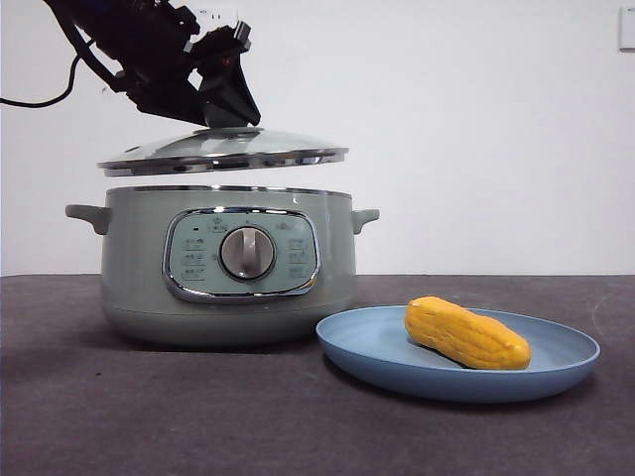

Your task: Take the corn out from the steamer,put the corn on the plate,close the lid

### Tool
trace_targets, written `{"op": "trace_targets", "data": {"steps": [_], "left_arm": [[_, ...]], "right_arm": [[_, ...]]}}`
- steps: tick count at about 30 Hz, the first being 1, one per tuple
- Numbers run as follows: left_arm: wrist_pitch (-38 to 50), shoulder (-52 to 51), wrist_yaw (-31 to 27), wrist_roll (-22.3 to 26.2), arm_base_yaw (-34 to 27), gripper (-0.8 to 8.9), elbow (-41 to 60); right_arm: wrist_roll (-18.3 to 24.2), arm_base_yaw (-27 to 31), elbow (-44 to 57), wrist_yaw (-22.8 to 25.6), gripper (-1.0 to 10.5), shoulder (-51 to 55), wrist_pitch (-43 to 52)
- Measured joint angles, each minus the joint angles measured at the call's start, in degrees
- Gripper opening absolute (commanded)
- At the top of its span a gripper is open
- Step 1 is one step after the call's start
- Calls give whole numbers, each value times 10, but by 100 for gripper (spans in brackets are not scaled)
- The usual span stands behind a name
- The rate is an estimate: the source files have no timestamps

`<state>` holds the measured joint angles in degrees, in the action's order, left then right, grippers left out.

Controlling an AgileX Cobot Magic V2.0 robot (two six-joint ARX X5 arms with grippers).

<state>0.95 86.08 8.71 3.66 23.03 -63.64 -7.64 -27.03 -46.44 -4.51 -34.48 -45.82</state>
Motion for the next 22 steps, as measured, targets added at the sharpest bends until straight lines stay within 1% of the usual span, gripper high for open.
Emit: {"op": "trace_targets", "data": {"steps": [8,14,22], "left_arm": [[14,13,0,4,-8,-9,0],[16,42,0,4,-10,-9,0],[18,43,0,5,-10,-9,0]], "right_arm": [[-4,0,0,0,596,0,0],[-8,0,0,0,596,0,0],[-10,0,0,0,596,0,0]]}}
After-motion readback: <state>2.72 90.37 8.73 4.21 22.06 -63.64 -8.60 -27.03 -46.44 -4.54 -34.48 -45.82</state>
